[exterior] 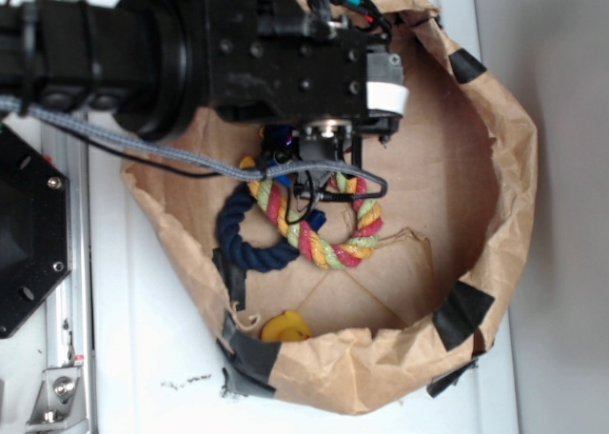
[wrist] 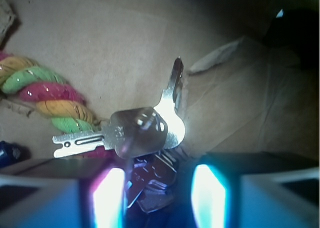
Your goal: Grab the silver keys.
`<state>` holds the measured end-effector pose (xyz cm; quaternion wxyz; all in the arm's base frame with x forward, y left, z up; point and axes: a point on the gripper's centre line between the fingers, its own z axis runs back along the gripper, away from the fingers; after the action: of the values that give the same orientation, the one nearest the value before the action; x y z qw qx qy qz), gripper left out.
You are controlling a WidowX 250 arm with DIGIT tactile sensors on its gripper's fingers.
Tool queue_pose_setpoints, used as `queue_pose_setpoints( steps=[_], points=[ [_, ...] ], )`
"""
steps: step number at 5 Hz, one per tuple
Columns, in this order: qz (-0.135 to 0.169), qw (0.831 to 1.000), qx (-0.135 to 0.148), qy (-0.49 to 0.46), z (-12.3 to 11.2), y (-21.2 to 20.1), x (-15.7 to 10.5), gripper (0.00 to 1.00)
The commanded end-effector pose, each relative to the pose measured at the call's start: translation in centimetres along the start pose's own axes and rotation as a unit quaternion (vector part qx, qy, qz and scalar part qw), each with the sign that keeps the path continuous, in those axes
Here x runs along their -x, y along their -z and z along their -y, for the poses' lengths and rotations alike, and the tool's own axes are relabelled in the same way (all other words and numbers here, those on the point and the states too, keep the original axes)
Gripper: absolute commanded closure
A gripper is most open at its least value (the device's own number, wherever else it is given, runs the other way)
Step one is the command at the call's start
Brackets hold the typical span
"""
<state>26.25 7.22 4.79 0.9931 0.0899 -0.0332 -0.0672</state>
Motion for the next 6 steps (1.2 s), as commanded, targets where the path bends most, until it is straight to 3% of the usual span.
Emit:
queue_pose_setpoints(
  steps=[1, 3, 4, 5, 6],
  points=[
    [0.031, 1.0, -0.008, 0.001, 0.0, -2.1, -0.7, 1.0],
    [0.025, 0.999, -0.018, -0.019, 0.4, -2.2, -1.5, 1.0],
    [0.018, 1.0, -0.006, -0.021, 0.5, -2.9, -2.0, 1.0],
    [0.004, 0.999, 0.031, -0.024, 1.4, -5.6, -2.9, 1.0],
    [0.001, 0.994, 0.1, -0.035, 2.4, -10.9, -4.1, 1.0]
  ],
)
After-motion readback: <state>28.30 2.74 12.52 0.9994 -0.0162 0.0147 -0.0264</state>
